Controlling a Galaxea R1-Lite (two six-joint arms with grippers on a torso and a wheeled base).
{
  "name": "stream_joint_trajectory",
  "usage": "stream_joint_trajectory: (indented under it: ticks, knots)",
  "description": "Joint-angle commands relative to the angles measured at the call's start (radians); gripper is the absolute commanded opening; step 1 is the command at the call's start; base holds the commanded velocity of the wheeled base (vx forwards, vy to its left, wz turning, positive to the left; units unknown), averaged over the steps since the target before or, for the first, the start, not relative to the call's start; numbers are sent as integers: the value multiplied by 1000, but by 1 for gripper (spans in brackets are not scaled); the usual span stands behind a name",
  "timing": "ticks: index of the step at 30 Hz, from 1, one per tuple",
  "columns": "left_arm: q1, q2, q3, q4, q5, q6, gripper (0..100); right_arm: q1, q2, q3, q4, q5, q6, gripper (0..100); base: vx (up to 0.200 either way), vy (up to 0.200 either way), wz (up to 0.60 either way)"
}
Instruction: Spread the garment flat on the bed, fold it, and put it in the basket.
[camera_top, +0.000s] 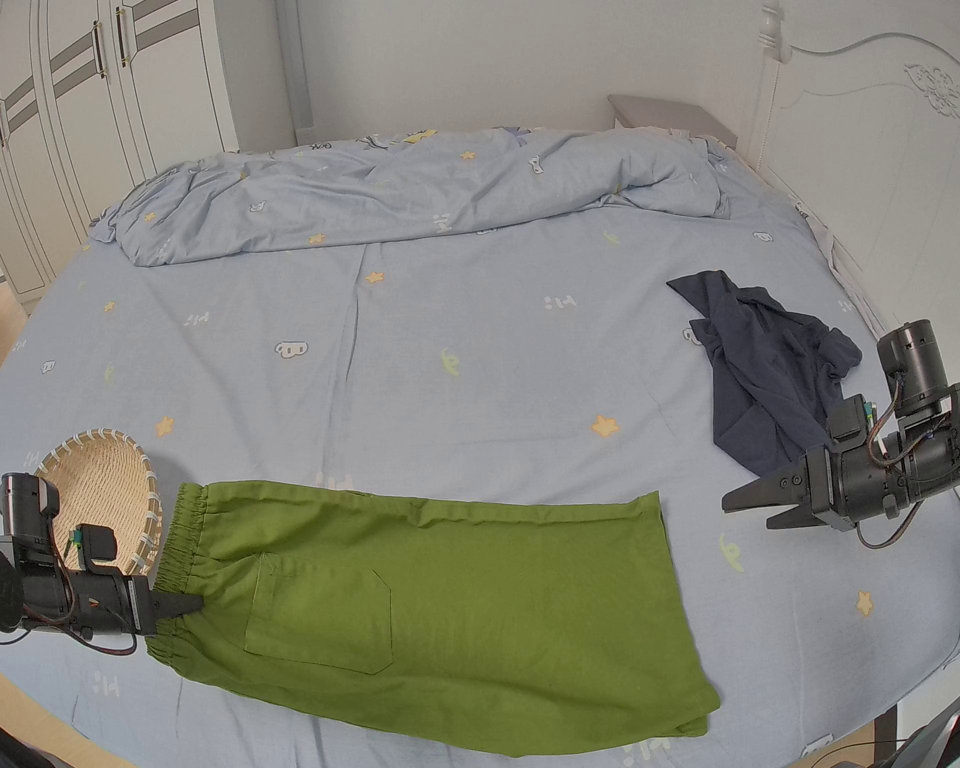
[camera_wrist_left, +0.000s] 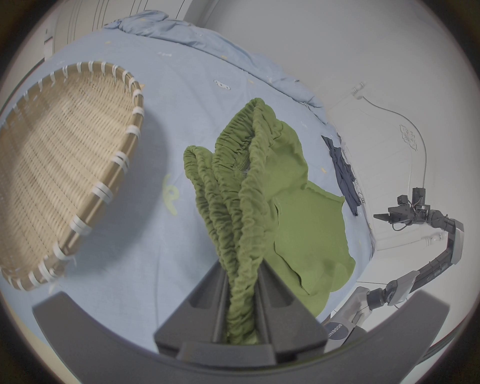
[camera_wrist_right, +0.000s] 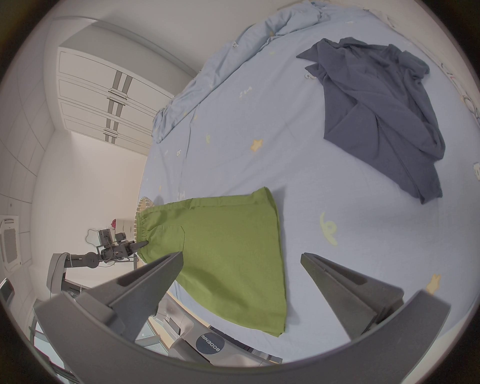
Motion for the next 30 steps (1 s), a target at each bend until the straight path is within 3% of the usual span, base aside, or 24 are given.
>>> stream_joint_trajectory:
  ticks: [1,12,16,20,22,25,26,30]
  knots:
    - [38,-11,-14,-3,4,12,0,-25,-20,-13,2,1,-2,100,0,0,0]
    - [68,-36,-60,8,4,11,0,-17,-26,-7,2,1,0,100,0,0,0]
    - [58,-145,-161,147,4,-28,0,-17,-27,-8,4,1,0,100,0,0,0]
    - [-41,-267,-344,457,10,-77,0,-19,-26,-10,4,1,0,100,0,0,0]
    - [-102,-290,-396,549,41,-84,0,-19,-24,-8,4,1,0,100,0,0,0]
    - [-107,-292,-397,554,44,-84,0,-19,-24,-8,4,1,1,100,0,0,0]
    - [-286,-287,-417,580,215,-103,0,-17,-23,-7,4,-1,1,100,0,0,0]
    - [-455,-271,-446,578,306,-200,0,-17,-23,-5,4,-3,0,100,0,0,0]
